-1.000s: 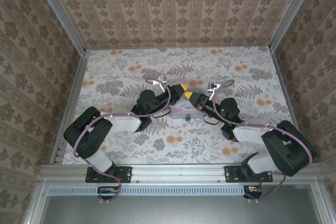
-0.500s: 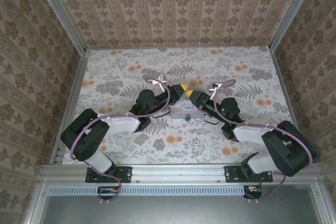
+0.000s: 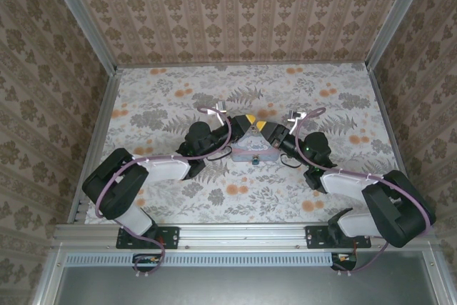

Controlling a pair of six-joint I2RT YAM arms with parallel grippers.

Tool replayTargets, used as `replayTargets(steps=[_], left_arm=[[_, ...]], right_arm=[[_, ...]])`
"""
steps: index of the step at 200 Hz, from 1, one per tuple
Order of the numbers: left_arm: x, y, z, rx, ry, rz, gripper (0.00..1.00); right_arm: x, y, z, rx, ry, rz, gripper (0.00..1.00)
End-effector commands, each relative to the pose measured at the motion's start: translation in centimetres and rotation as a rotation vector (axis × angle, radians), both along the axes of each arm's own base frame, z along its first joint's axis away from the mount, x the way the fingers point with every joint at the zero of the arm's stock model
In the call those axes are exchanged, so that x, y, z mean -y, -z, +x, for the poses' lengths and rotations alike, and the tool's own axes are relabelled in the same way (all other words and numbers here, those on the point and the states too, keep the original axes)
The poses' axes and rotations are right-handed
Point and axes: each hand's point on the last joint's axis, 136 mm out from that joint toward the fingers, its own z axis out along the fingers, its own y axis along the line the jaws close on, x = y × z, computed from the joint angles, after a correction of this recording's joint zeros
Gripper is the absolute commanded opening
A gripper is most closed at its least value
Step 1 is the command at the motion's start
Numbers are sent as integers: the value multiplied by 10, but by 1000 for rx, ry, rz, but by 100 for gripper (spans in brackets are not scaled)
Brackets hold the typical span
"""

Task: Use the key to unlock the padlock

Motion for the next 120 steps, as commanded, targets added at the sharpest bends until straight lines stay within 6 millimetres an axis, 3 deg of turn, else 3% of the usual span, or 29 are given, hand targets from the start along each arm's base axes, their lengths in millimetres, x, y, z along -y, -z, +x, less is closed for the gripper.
replayTargets(steps=[1,120], left_arm=[[0,-18,-5,52,9,-16,0],[2,-19,-6,50,11,-13,0]], right_arm=[[-3,-10,-3,41,-27,-4,30],[-17,-6,-5,33,-83,-1,22]])
